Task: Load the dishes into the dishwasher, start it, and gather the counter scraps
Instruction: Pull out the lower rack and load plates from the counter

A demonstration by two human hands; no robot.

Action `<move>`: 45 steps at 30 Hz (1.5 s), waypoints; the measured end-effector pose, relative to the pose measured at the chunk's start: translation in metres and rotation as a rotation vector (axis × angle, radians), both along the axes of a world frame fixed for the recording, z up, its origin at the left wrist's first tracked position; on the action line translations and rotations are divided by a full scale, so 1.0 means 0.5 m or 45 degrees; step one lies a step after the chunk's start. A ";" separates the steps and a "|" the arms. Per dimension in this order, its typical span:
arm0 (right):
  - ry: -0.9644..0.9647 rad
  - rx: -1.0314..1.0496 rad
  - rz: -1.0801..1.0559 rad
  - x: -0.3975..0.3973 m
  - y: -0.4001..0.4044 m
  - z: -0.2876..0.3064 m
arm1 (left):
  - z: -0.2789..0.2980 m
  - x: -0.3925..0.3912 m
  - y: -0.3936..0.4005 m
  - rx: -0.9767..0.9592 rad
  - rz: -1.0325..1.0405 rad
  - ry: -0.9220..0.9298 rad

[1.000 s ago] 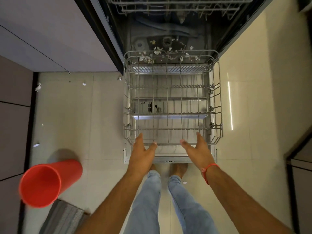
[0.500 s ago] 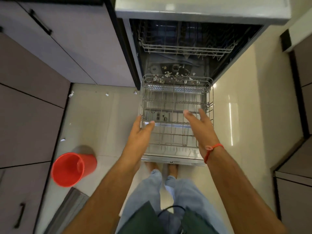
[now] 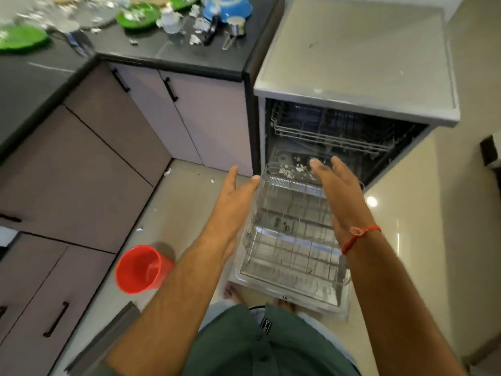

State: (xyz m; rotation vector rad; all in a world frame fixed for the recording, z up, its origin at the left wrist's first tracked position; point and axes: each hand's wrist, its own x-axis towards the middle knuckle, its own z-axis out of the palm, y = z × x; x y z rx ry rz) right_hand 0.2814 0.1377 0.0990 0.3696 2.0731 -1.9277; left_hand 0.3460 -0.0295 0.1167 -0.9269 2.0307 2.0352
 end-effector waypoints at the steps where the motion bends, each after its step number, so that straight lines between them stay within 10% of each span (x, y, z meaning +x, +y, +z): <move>1: 0.024 0.000 0.018 -0.005 -0.014 0.011 | 0.010 -0.002 -0.012 -0.021 0.020 0.014; 25: 0.363 -0.055 0.453 -0.079 -0.742 0.211 | 0.185 -0.038 -0.715 -0.128 0.279 0.459; 45: 0.314 -0.052 0.521 -0.376 -0.949 0.199 | 0.176 -0.335 -0.932 -0.111 0.190 0.368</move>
